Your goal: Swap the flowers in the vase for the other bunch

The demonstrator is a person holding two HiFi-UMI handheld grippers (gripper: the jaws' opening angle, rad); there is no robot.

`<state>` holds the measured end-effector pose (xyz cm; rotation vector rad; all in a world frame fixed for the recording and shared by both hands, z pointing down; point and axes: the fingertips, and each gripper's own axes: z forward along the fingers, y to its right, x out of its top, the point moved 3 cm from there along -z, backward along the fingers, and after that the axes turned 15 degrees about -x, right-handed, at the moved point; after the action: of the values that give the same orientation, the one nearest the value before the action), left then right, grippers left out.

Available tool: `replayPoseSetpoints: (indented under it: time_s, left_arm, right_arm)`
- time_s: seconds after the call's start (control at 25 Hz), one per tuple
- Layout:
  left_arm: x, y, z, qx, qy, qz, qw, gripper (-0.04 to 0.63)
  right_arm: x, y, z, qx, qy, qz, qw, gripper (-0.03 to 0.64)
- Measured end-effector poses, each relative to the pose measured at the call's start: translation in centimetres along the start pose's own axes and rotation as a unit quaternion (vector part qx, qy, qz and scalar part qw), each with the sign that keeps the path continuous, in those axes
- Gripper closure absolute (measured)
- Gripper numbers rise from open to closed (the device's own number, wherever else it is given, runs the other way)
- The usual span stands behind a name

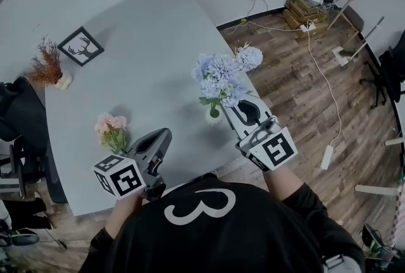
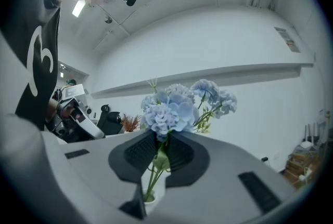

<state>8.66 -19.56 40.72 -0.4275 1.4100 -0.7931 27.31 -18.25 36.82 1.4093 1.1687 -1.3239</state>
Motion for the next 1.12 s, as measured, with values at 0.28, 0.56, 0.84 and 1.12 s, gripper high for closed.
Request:
replayPoseSetpoints:
  time_s: [0.28,0.56,0.84,1.12]
  left_arm:
    - [0.3,0.1,-0.5,0.019,0.031,0.002,0.9993,0.584]
    - [1.4,0.5,-1.6,0.027,0.069,0.009,0.9972,0.583]
    - [1.9,0.9,-3.2,0.016,0.102,0.018,0.9945,0.583]
    - [1.6,0.5,-7.3,0.028,0.136,0.012,0.9902,0.583]
  right_arm:
    - [3.2,1.1,0.9,0.026,0.016,0.004,1.000,0.578]
    - [6.1,1.7,2.5,0.049,0.026,0.014,0.998,0.581]
    - [9.1,0.2,3.7,0.062,0.032,0.006,0.998,0.584]
    - [11.1,-3.4,5.1,0.079,0.033,0.016,0.996,0.591]
